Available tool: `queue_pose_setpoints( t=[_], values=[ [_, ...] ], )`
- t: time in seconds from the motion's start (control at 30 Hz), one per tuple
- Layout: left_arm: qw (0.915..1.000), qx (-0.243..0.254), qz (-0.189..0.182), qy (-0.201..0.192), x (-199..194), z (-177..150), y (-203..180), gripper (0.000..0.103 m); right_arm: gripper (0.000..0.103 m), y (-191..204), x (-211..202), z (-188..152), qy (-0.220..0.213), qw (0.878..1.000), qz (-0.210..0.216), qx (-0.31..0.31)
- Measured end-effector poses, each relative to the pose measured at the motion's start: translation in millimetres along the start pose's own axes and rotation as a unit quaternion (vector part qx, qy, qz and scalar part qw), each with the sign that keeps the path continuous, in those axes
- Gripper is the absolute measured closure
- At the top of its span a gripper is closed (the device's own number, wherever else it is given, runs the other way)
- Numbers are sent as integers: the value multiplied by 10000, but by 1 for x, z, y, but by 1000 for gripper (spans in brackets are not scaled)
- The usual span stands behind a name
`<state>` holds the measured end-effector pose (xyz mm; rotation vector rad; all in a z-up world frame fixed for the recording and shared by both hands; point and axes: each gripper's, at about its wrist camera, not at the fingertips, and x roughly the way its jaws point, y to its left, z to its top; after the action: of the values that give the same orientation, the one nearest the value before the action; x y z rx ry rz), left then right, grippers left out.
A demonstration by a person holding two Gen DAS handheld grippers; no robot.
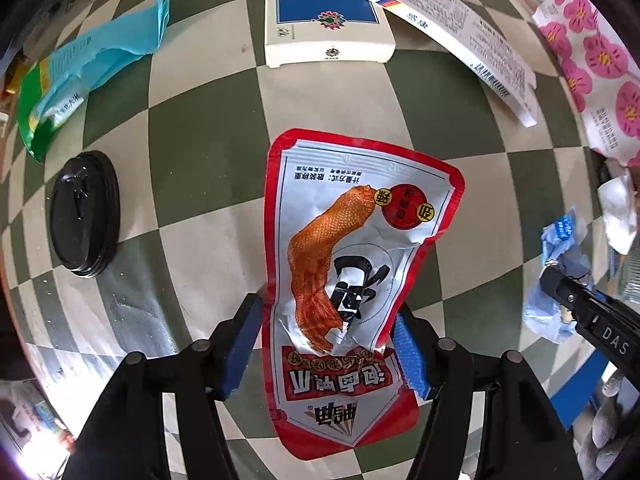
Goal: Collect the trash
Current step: 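Grasp the red snack wrapper with left tool while right grasps blue bag, then lift the wrapper and blue bag and carry them toward the bin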
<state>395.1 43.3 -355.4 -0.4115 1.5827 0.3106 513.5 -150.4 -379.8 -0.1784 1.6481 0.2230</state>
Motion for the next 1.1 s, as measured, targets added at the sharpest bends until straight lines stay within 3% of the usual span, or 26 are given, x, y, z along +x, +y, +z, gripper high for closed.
queue_pose_setpoints(
  t=[0.17,0.3,0.43,0.5,0.53,0.7,0.73,0.77,0.8,1.1],
  values=[
    [9998,-40,201,-52,3,1,-25,42,57,16,5,-4,-27,9999,-146,-61],
    [9997,-27,193,-128,0,-10,-14,44,56,24,4,-10,-116,9996,-235,-123],
    [9991,86,298,-282,-8,-23,-17,54,58,27,7,-16,-209,9993,-254,-158],
    [9988,124,289,-362,-14,-25,-20,60,66,26,7,-19,-252,9994,-158,-156],
    [9988,135,266,-383,-17,-25,-20,71,71,25,3,-27,-247,9995,-85,-160],
    [9986,133,142,-500,-27,-34,-27,77,75,26,-3,-41,-299,9994,60,-183],
    [9985,116,112,-519,-29,-36,-27,88,76,28,-4,-44,-320,9992,108,-190],
    [9980,126,140,-606,-34,-39,-25,93,77,29,-5,-47,-353,9991,162,-196],
    [9971,176,228,-710,-40,-39,-24,94,78,30,-8,-50,-392,9988,201,-195],
    [9961,-361,-108,-798,-54,-48,3,97,83,30,-26,-73,-552,9970,466,-270]
  ],
)
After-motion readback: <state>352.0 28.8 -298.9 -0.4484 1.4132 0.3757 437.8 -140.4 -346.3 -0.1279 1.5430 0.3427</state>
